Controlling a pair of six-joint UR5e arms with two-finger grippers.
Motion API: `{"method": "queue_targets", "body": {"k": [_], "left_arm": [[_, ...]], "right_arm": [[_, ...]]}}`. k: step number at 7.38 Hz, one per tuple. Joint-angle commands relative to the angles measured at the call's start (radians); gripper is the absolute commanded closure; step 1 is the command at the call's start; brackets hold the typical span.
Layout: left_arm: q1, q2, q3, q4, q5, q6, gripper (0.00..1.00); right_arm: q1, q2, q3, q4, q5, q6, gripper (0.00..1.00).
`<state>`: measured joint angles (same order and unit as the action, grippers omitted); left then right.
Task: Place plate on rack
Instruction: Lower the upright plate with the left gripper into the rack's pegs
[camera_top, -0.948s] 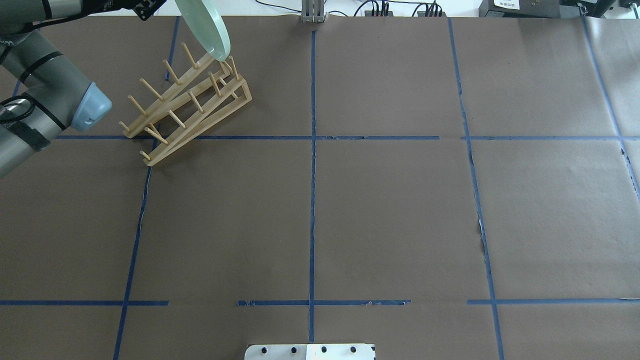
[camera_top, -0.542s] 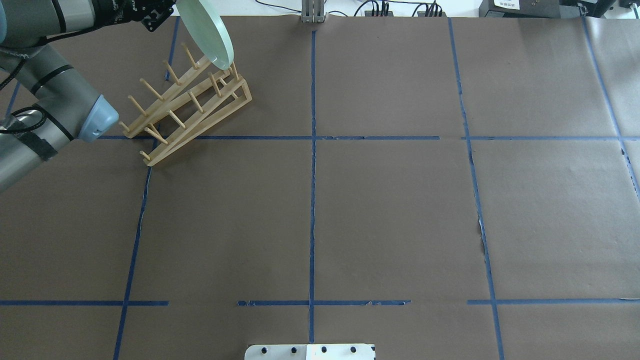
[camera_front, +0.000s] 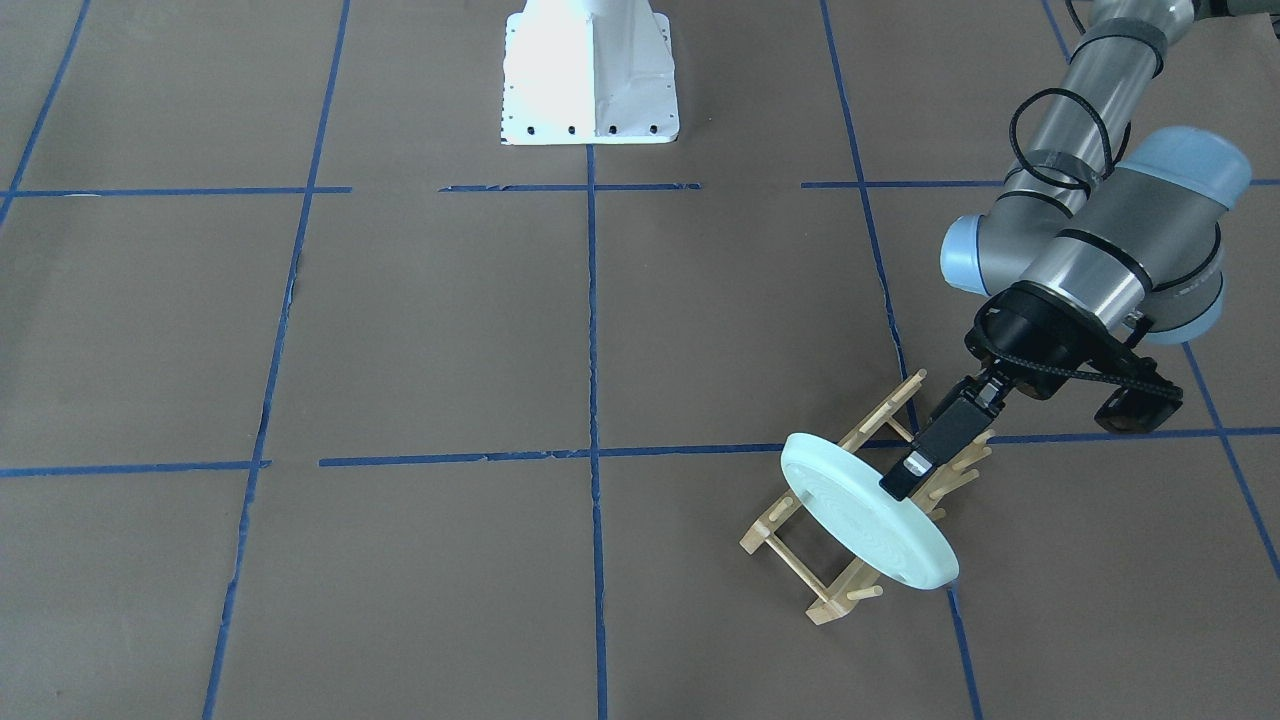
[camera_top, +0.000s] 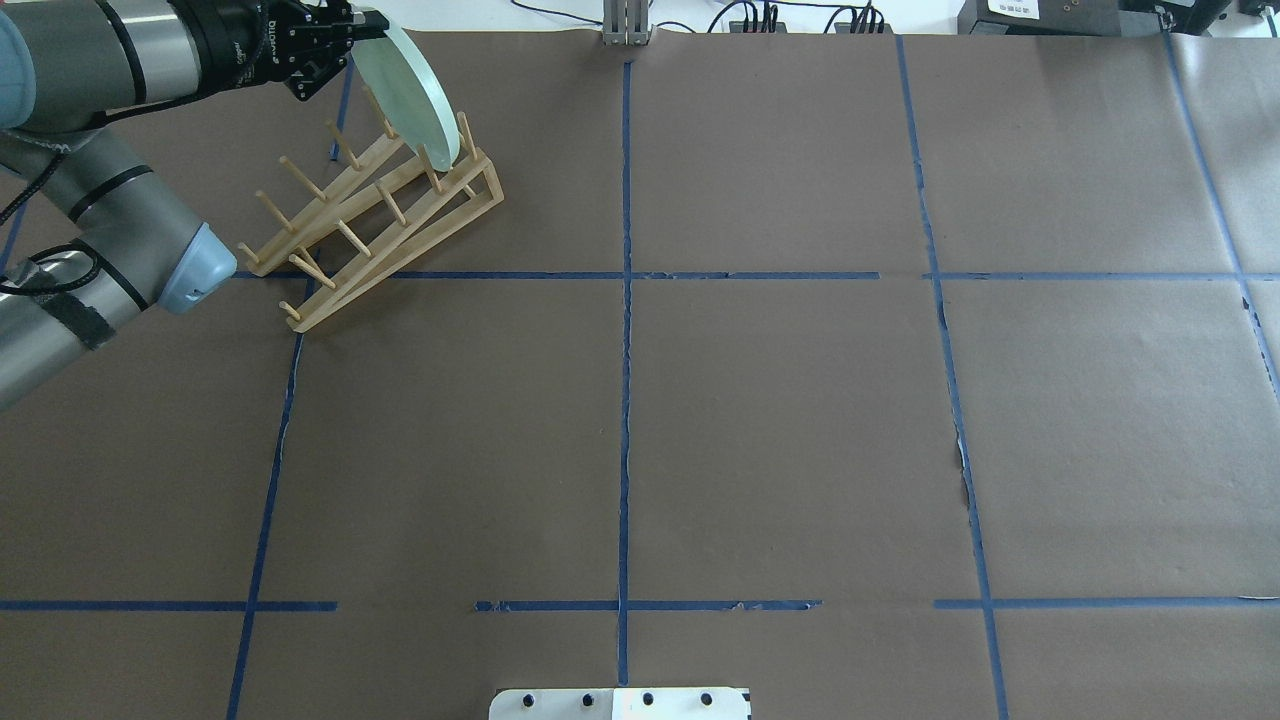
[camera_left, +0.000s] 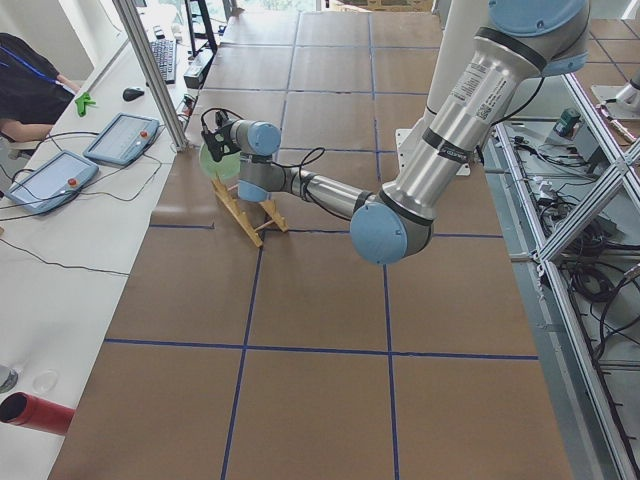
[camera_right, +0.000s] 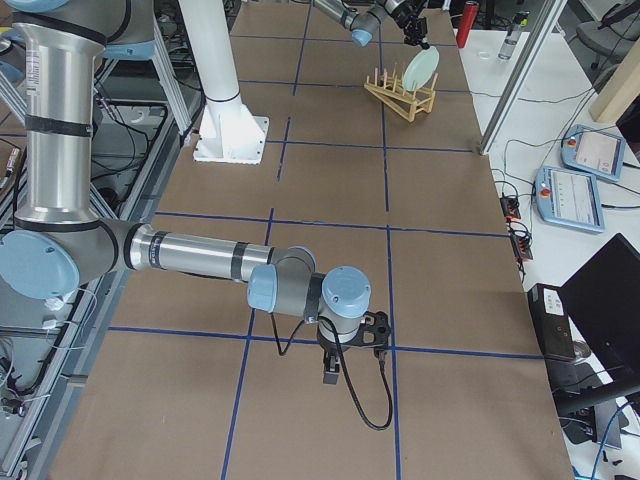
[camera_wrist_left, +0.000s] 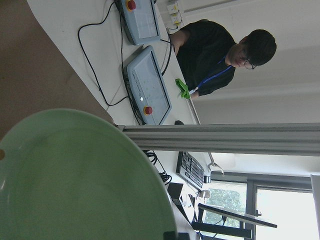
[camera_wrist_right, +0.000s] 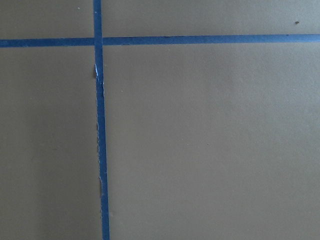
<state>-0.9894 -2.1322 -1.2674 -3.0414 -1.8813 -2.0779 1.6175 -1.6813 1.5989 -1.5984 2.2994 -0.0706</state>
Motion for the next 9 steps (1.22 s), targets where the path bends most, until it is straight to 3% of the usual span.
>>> {"method": "queue_targets", "body": {"k": [1,3,4,5,6,9], "left_arm": [[0.000,0.006,0.000,0.009,-0.001,-0.001,0.00],[0.000,0.006,-0.009,0.036,-0.001,0.022,0.00],[0.000,0.008,-0.026,0.103,-0.039,0.080,0.00],[-0.006,0.008,-0.039,0.178,-0.147,0.119,0.00],[-0.020,0.044,-0.114,0.310,-0.230,0.193,0.00],[-0.029,0.203,-0.341,0.800,-0.251,0.706,0.00]], "right_arm": [[0.001,0.000,0.001,0.000,0.000,0.000,0.00],[0.001,0.000,0.001,0.000,0.000,0.000,0.00],[-0.001,0.000,0.000,0.000,0.000,0.000,0.00],[0.001,0.000,0.001,0.000,0.000,0.000,0.00],[-0.001,0.000,0.000,0.000,0.000,0.000,0.00],[-0.001,0.000,0.001,0.000,0.000,0.000,0.00]]}}
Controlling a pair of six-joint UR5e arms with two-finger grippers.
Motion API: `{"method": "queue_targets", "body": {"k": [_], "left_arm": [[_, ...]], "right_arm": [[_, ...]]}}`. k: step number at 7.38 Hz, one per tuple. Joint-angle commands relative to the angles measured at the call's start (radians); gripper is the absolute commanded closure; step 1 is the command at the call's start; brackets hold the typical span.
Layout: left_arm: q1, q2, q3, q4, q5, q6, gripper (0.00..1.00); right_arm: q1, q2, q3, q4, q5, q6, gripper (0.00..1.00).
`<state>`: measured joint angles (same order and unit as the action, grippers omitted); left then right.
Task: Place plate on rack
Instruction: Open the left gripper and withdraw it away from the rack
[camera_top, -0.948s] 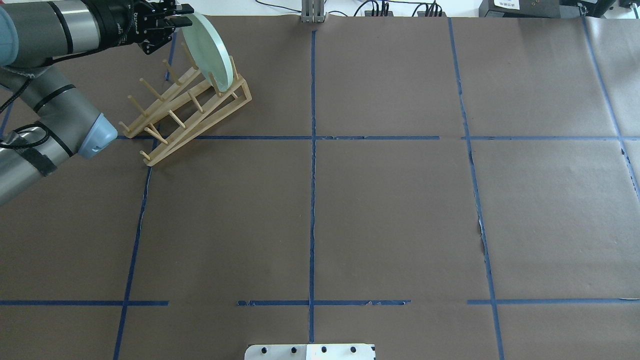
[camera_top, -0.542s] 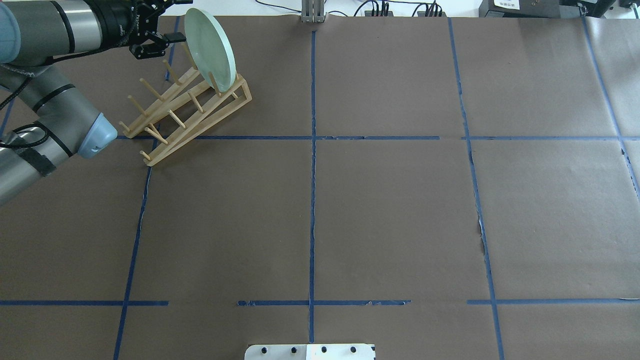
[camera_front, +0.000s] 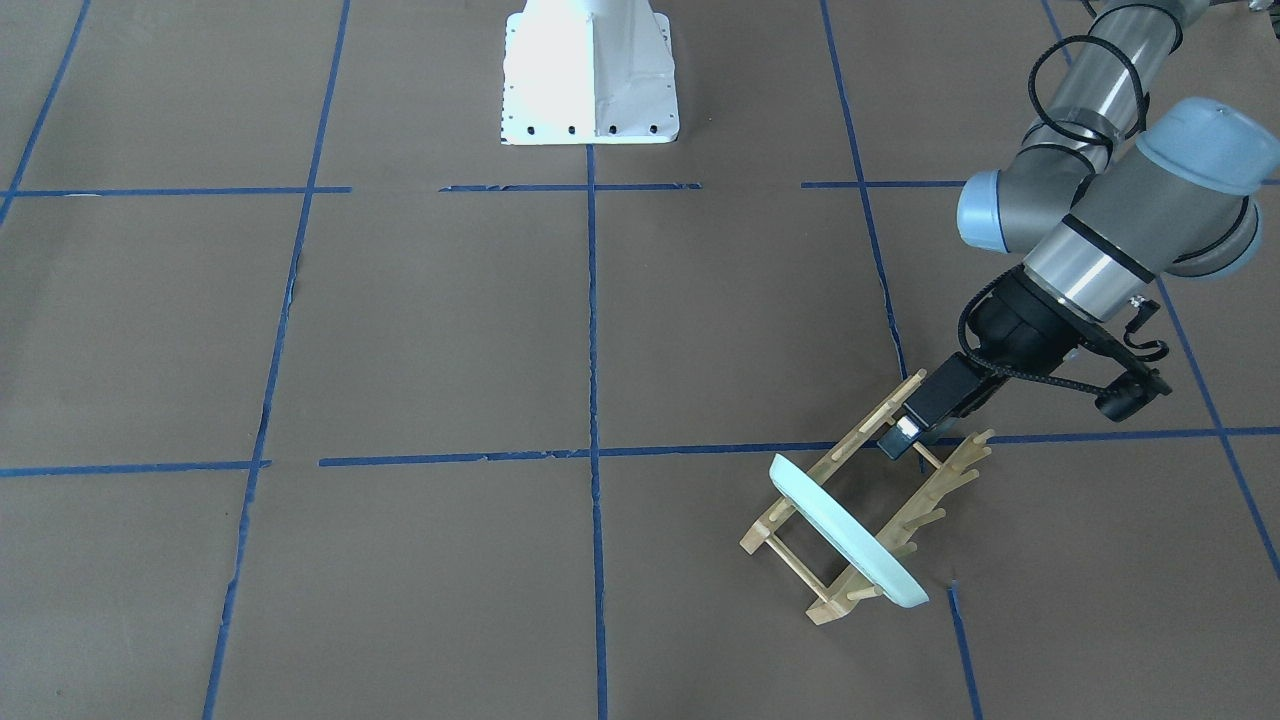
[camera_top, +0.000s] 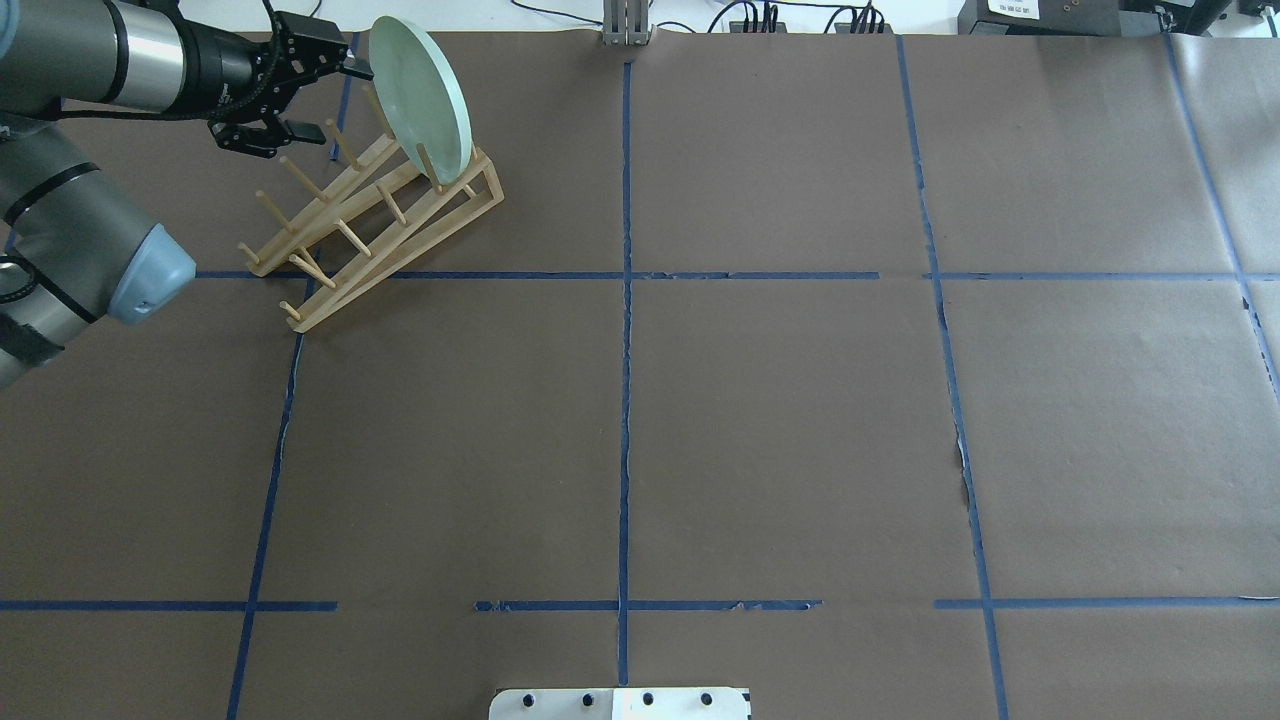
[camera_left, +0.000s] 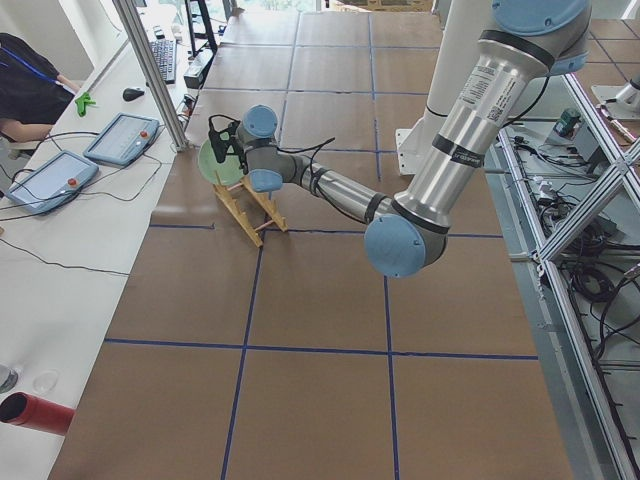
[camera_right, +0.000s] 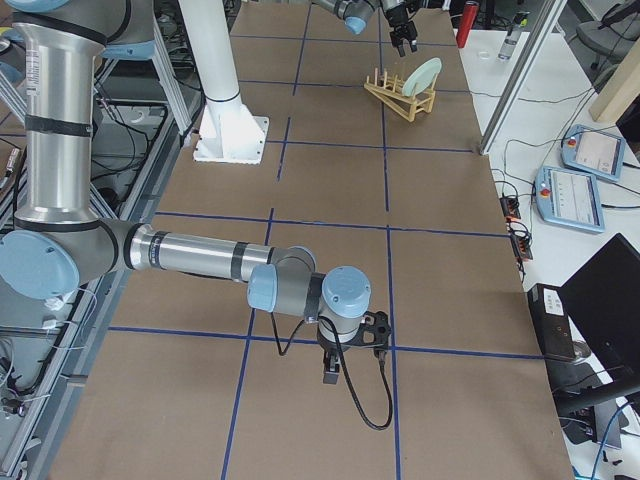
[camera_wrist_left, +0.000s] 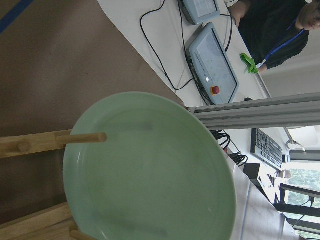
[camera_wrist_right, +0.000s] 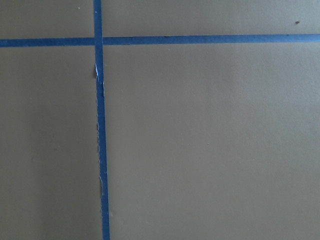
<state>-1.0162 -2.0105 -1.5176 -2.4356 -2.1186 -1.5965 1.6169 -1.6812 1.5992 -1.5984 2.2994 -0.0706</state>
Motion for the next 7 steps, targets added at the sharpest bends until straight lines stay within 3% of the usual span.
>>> {"method": "queue_targets", "body": {"k": [1,3,5,7], "left_arm": [[-0.011,0.154,-0.160,0.316,-0.047,0.426,0.00],[-0.076,0.249,-0.228,0.475,-0.066,0.766,0.00],[-0.190,0.347,-0.230,0.532,-0.069,1.191,0.00],[-0.405,0.387,-0.220,0.747,-0.110,1.643,0.00]], "right_arm": [[0.001,0.000,-0.001,0.000,0.000,0.000,0.00],[0.001,0.000,-0.001,0.000,0.000,0.000,0.00],[0.000,0.000,-0.001,0.000,0.000,0.000,0.00],[0.000,0.000,0.001,0.000,0.000,0.000,0.00]]}}
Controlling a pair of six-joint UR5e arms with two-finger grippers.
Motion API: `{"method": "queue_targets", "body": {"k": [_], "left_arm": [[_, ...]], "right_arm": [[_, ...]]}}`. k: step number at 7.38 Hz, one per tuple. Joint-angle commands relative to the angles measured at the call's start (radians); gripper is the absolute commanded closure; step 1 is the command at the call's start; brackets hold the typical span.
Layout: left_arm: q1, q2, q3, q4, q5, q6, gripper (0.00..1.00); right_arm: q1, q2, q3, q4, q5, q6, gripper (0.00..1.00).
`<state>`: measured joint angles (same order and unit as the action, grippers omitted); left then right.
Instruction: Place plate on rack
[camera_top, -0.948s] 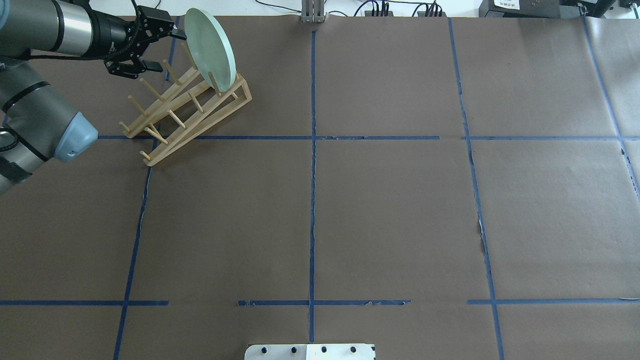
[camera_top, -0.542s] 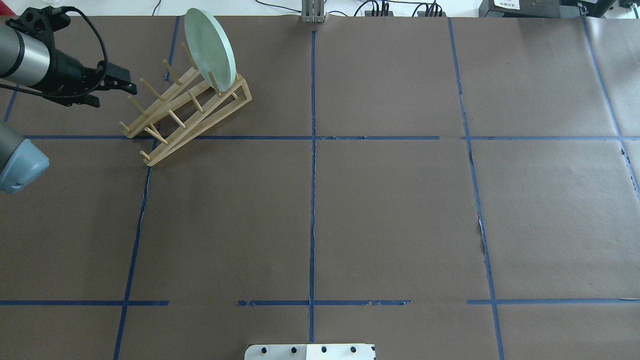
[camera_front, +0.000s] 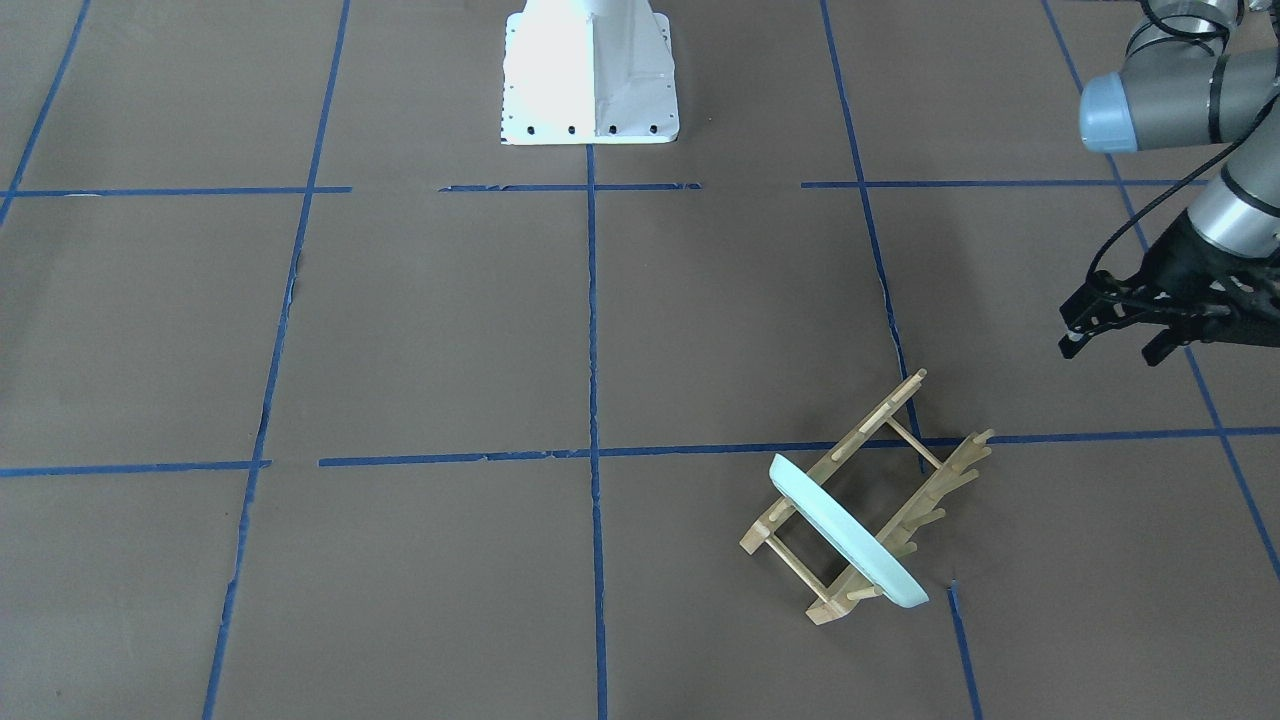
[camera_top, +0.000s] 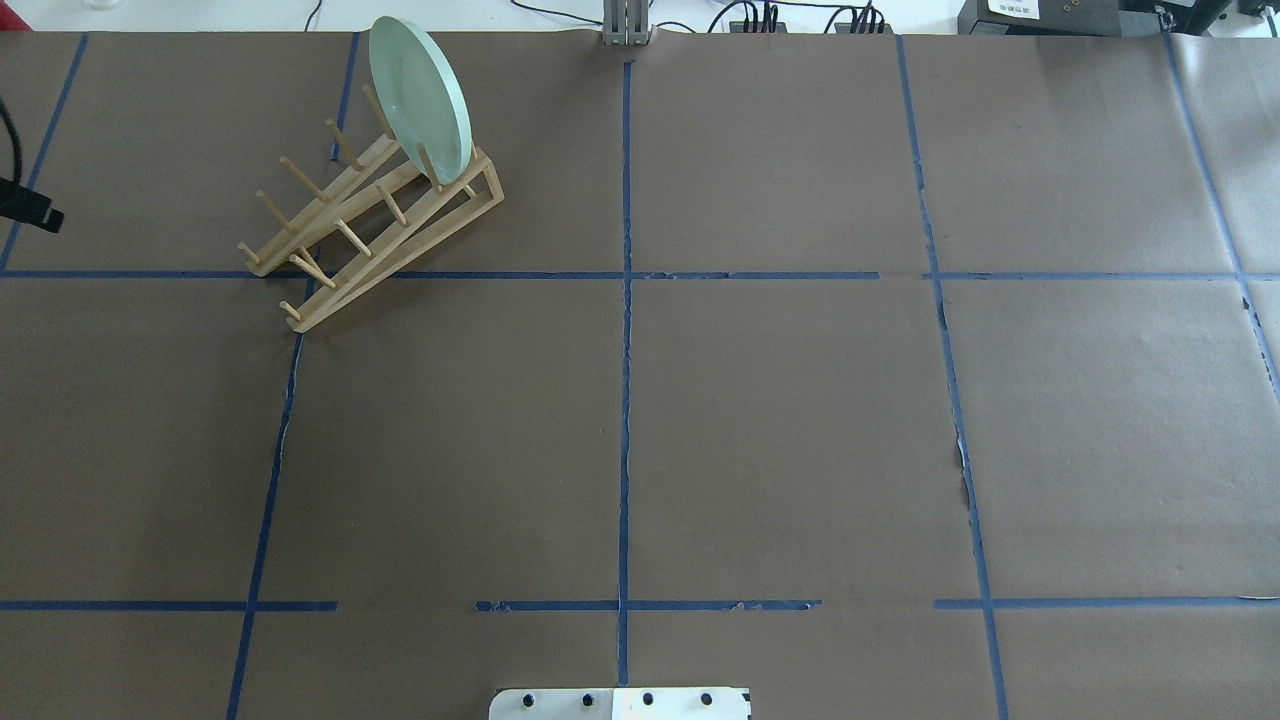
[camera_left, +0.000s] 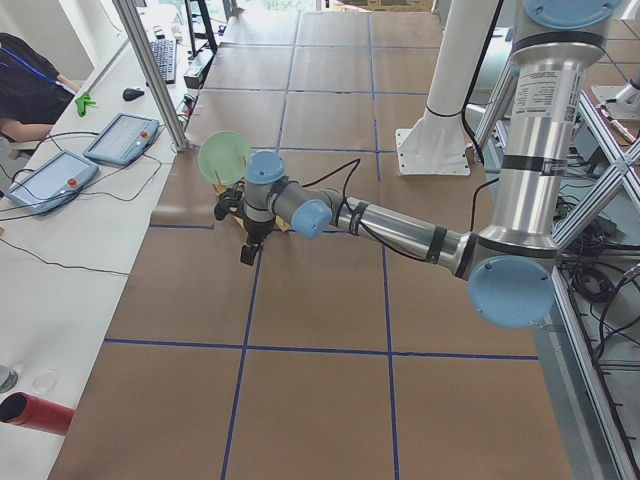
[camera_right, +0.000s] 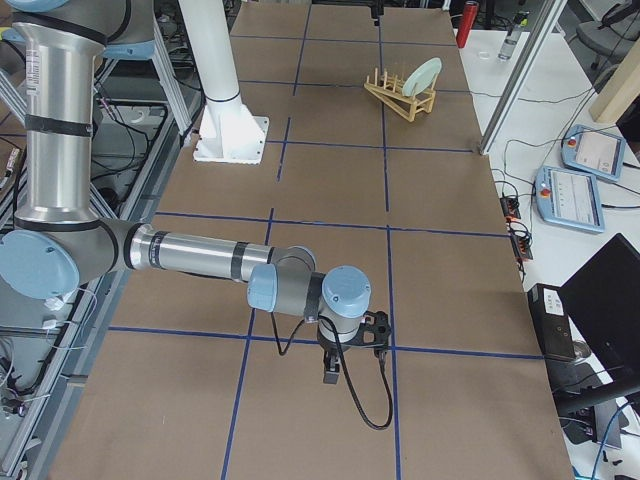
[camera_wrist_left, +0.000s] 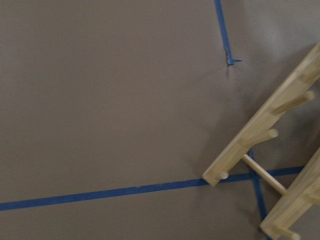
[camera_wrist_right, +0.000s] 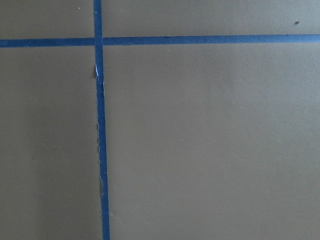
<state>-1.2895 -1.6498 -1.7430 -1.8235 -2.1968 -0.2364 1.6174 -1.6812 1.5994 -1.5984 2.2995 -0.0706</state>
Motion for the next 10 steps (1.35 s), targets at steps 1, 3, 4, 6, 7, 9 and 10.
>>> {"method": "queue_targets", "body": {"k": [1,3,4,6,7,9,10], "left_arm": [[-0.218,0.018,0.010,0.324,-0.041,0.427,0.00],[-0.252,0.017,0.034,0.457,-0.063,0.439,0.00],[-0.267,0.019,0.052,0.454,-0.127,0.443,0.00],[-0.315,0.088,0.048,0.408,-0.143,0.445,0.00],[-0.336,0.091,0.057,0.376,-0.141,0.440,0.00],[-0.333,0.094,0.072,0.372,-0.133,0.440,0.00],[-0.333,0.094,0.073,0.374,-0.130,0.440,0.00]], "right_arm": [[-0.001,0.000,0.001,0.000,0.000,0.000,0.00],[-0.001,0.000,-0.001,0.000,0.000,0.000,0.00],[0.001,0.000,-0.001,0.000,0.000,0.000,0.00],[0.001,0.000,-0.001,0.000,0.000,0.000,0.00],[-0.001,0.000,-0.001,0.000,0.000,0.000,0.00],[-0.001,0.000,0.001,0.000,0.000,0.000,0.00],[0.001,0.000,0.001,0.000,0.000,0.000,0.00]]}}
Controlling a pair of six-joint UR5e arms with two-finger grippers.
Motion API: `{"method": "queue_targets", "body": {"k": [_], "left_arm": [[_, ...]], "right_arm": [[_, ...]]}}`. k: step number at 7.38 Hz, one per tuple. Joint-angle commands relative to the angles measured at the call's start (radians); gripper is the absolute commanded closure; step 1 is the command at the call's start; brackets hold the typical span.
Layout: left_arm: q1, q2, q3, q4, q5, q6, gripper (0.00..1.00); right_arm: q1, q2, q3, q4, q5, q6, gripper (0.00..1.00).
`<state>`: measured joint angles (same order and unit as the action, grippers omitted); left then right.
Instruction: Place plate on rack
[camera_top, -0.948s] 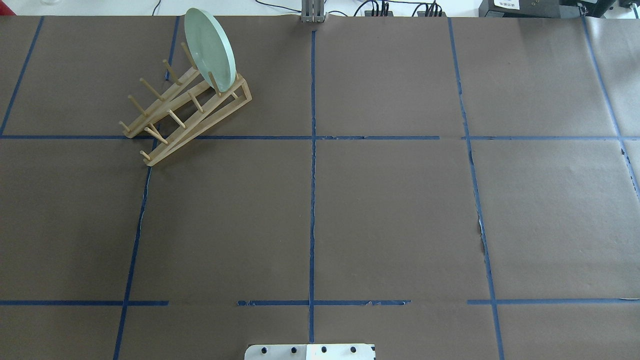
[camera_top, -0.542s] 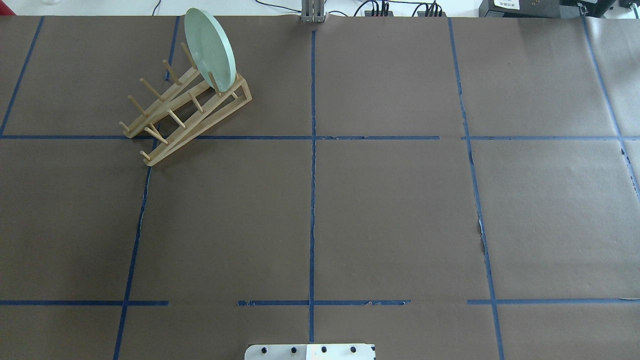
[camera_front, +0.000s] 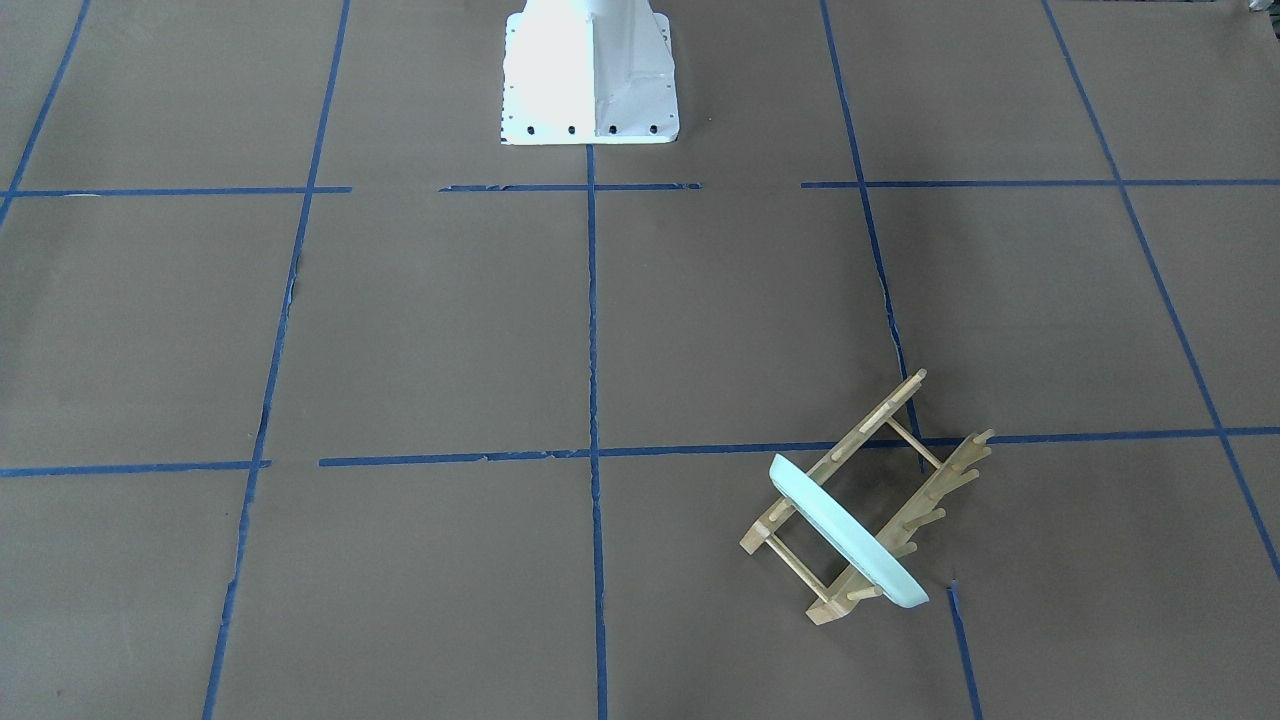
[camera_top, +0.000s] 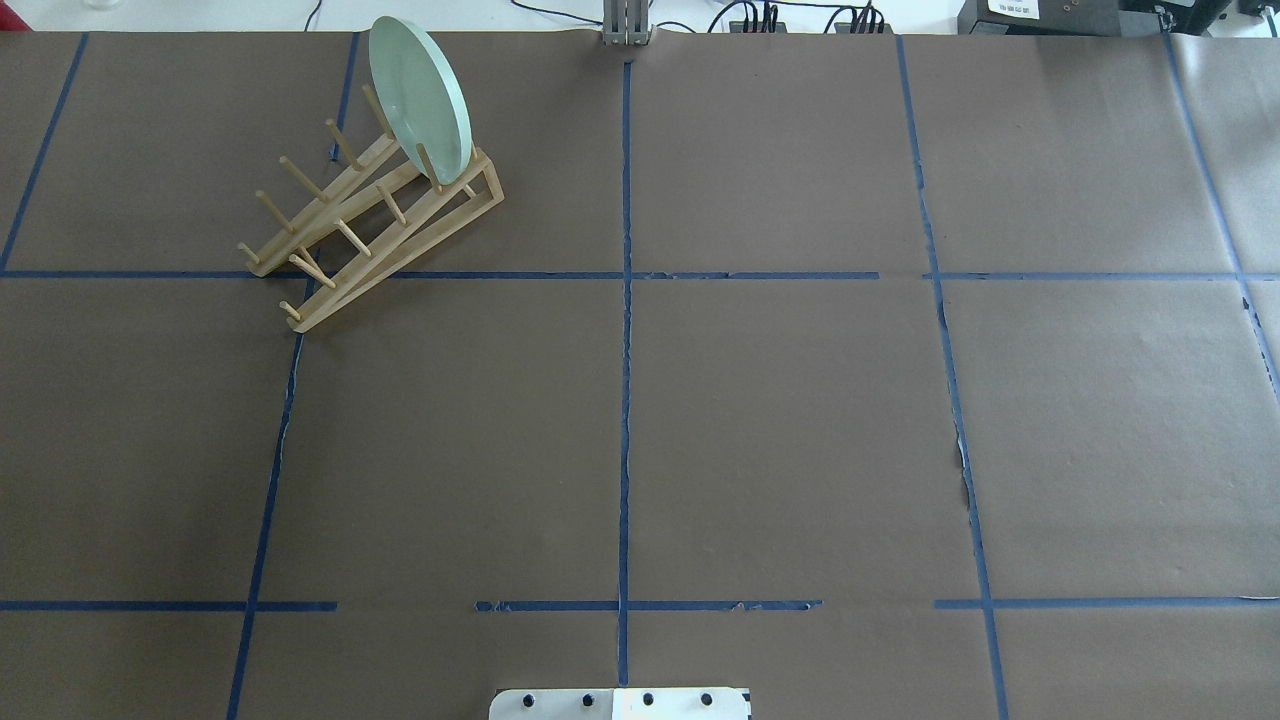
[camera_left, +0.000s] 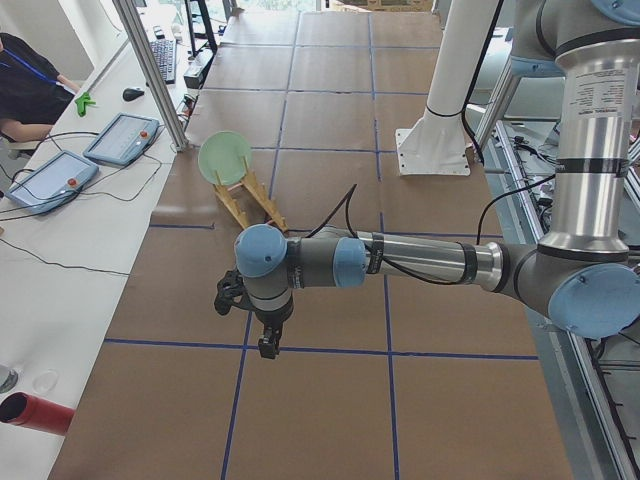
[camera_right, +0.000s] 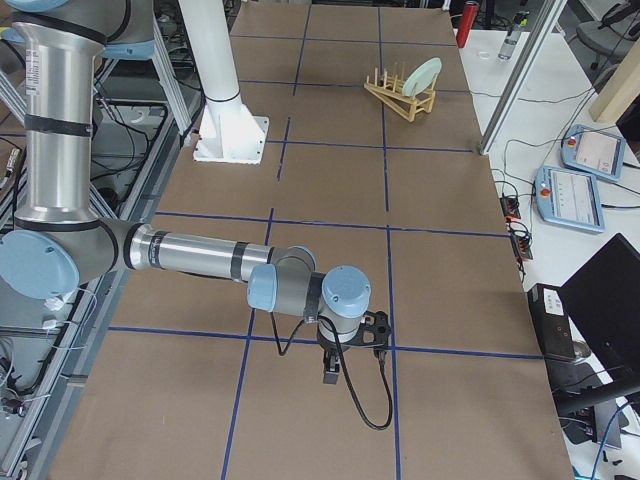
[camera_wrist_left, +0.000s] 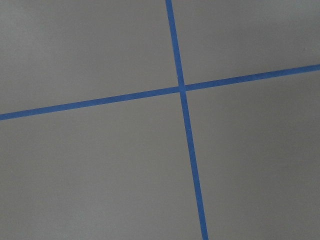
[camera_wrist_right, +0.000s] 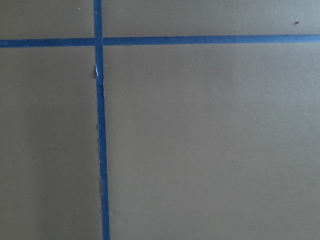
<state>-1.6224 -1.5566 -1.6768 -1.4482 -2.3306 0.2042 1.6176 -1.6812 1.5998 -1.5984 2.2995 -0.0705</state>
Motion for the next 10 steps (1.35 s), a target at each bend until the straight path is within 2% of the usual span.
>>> {"method": "queue_targets", "body": {"k": [1,10], "left_arm": [[-0.002,0.003,0.000,-0.001,0.005,0.001,0.00],[-0.002,0.010,-0.004,-0.001,0.005,0.003,0.00]], "right_arm": [[0.001,0.000,-0.001,0.000,0.000,0.000,0.00],[0.001,0.000,-0.001,0.000,0.000,0.000,0.00]]}}
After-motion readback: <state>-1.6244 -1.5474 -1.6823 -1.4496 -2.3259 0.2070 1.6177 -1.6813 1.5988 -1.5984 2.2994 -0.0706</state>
